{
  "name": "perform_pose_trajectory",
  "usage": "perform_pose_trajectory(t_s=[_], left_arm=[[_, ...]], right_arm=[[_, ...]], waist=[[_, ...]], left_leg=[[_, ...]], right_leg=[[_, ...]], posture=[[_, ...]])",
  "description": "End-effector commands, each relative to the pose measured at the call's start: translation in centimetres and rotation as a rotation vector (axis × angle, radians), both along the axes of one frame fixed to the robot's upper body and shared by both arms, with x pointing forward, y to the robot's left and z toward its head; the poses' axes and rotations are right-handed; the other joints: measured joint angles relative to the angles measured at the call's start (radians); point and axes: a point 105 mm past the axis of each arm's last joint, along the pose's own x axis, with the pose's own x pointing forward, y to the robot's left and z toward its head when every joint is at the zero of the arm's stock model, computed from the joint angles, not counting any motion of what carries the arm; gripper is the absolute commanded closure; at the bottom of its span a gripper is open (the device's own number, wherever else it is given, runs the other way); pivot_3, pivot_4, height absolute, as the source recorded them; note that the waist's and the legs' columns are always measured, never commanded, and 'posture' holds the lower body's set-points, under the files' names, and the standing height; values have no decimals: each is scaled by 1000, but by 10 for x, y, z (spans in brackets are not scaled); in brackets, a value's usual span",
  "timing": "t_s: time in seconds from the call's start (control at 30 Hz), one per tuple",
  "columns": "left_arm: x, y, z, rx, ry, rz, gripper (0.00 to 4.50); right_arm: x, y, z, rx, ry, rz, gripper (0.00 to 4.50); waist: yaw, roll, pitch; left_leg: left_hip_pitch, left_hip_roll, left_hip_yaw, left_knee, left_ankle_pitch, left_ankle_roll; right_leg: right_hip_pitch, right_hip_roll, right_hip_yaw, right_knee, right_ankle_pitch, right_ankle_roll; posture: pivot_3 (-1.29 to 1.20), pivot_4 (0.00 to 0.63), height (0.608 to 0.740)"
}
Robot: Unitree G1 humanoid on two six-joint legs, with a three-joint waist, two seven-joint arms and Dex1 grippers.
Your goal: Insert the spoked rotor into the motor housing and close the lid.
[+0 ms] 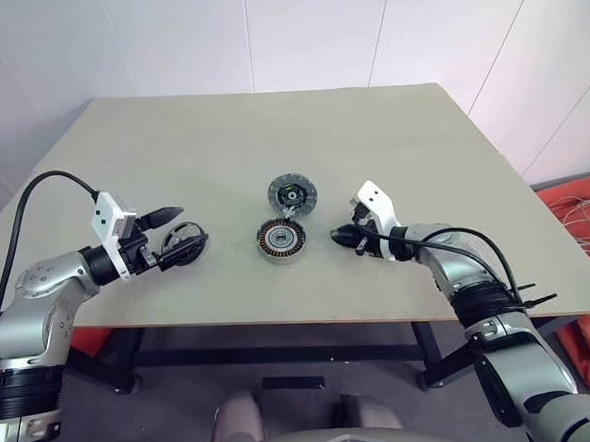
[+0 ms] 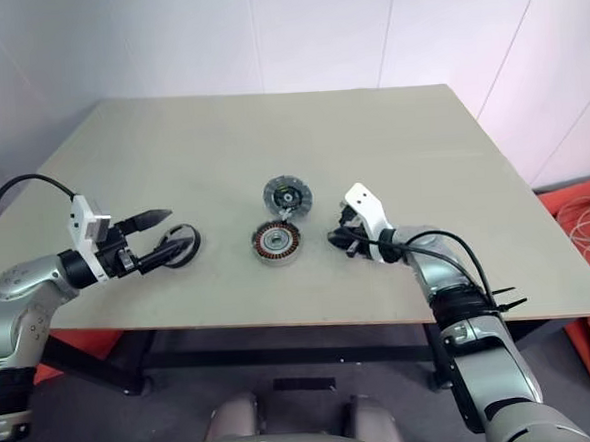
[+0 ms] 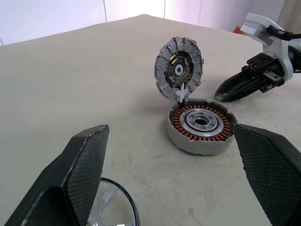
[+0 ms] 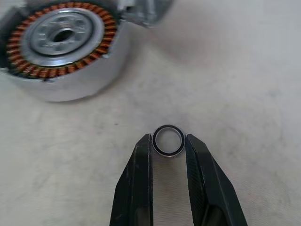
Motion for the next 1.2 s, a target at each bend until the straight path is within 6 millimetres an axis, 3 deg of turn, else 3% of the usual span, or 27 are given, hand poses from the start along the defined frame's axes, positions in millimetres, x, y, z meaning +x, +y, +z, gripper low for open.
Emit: perform_pose_trajectory(t_s=[0.03, 0.23, 0.47, 0.7, 1.2], left_arm=[[0, 3, 13, 0, -45, 1, 0], [0, 7, 13, -1, -39, 9, 0], [-7, 8, 6, -10, -13, 4, 0], [-13, 9, 2, -18, -1, 15, 0], [-9, 4, 5, -22, -9, 5, 0]], right_arm=[[-11, 12, 41, 44, -52, 126, 3851], [-31, 43, 73, 67, -55, 262, 3851], [-26, 84, 76, 52, -53, 280, 3851], [-16, 94, 58, 17, -38, 244, 3851], [-2, 103, 46, 51, -26, 146, 3851]], waist=[[1, 0, 0], [1, 0, 0], [-2, 0, 0], [2, 0, 0], [-2, 0, 0]], left_leg=[[0, 0, 0, 0, 0, 0], [1, 0, 0, -1, 0, 0], [1, 0, -1, -2, 1, -1], [0, 0, -1, -2, 1, -1], [0, 0, -1, -3, 1, -2]], right_leg=[[0, 0, 0, 0, 0, 0], [0, 0, 0, -1, 0, 0], [-1, 0, 0, 0, 0, 0], [-1, 0, 0, -1, 0, 0], [-2, 0, 1, -1, 0, 0]], posture=[[0, 0, 740], [0, 0, 740], [0, 0, 740], [0, 0, 740], [0, 0, 740]])
